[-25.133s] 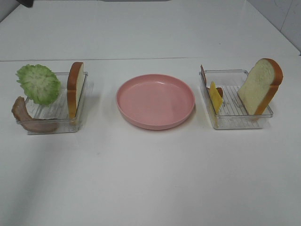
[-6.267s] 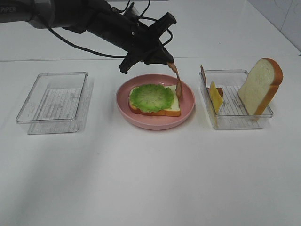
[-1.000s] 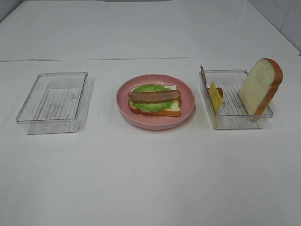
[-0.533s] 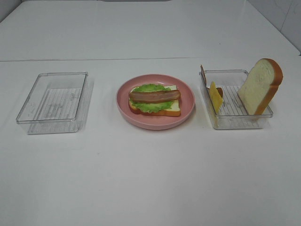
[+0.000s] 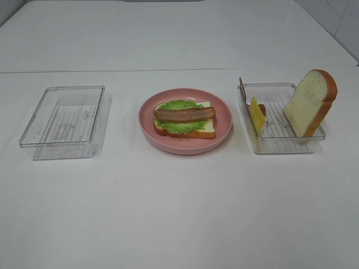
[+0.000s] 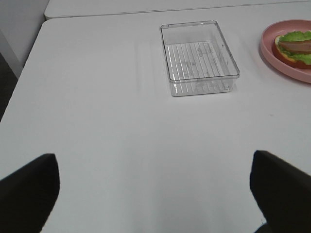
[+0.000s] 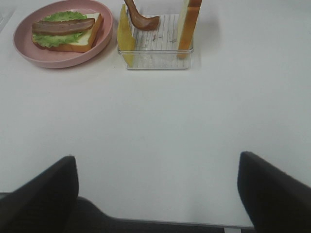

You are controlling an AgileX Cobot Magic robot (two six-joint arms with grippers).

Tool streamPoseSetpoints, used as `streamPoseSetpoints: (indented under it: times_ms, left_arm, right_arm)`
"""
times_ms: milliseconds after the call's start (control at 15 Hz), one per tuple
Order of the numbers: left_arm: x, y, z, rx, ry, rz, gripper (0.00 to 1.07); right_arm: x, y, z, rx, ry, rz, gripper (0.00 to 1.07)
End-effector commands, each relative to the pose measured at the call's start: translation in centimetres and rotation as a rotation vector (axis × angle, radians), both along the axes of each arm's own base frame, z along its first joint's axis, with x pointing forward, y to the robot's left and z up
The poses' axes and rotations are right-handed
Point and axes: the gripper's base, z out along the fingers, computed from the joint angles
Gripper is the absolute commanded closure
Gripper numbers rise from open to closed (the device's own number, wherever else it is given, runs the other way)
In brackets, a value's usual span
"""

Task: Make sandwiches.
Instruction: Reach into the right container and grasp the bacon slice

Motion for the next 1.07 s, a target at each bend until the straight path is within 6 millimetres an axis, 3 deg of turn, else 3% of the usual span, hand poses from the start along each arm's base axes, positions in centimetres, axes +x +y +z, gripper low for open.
streamPoseSetpoints:
  times_ms: [67,533,800,933,1067]
  left_arm:
    - [-0.1,-0.1,0.0,-0.007,-0.009,-0.001,0.08]
    - [-0.1,-0.1,0.0,-0.007,-0.009,-0.001,0.08]
    - [-0.1,-0.1,0.0,-0.007,-0.009,-0.001,0.08]
    - [-0.1,-0.1,0.0,-0.007,-0.009,-0.001,0.08]
    - [-0.1,-0.1,0.0,-0.007,-0.009,-0.001,0.08]
  right_arm:
    - [-0.2,0.0,-0.1,-0.001,-0.019,0.0,0.2]
    - [0.7,0.0,0.7,0.02,0.001,-0.016,0.2]
    - [5.8,-0.2,2.5,0.017,-0.044,-0.047,0.2]
    - [9.5,-0.3,2.1,0.017,0.02,-0.057,0.2]
    - [11.8,-0.3,1.4,0.015,0.075,-0.062,0.2]
